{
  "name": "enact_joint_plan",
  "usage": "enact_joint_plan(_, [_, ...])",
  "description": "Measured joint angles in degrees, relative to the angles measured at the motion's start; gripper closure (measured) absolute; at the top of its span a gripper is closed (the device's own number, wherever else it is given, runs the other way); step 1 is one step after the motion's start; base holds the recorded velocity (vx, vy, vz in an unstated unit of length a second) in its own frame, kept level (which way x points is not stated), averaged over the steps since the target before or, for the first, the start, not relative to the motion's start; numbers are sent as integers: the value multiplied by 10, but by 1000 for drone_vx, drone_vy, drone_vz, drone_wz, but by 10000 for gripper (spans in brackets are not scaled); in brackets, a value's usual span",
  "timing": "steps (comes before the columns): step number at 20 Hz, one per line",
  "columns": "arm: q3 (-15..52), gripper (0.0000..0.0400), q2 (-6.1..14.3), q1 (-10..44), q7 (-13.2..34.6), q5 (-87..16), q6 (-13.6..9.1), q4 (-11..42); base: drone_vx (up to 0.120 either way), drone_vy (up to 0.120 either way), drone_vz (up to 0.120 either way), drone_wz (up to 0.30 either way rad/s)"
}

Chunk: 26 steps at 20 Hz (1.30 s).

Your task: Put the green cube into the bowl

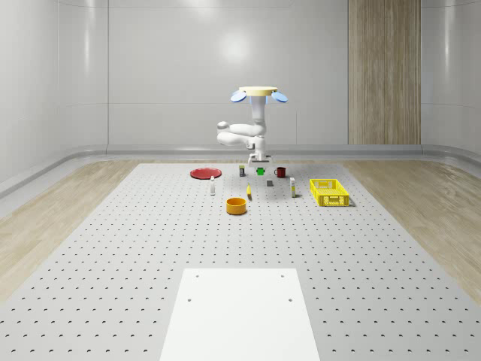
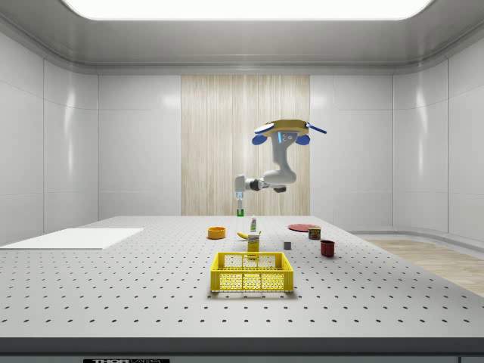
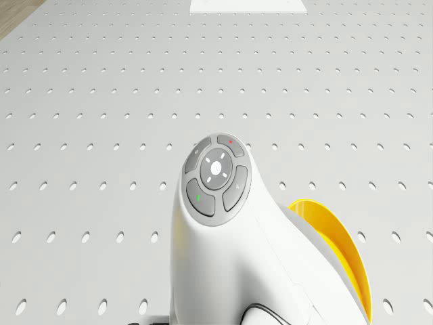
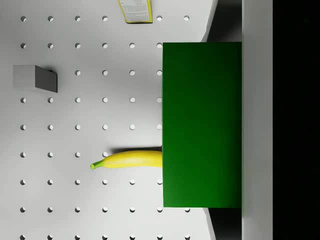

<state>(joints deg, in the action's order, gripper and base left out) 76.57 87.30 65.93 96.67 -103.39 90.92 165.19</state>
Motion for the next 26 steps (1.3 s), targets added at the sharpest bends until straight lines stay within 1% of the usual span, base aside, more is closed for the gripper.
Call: enact_joint_plan(26, [2, 149, 11, 3, 2, 5, 11, -1, 120, -120, 0, 0])
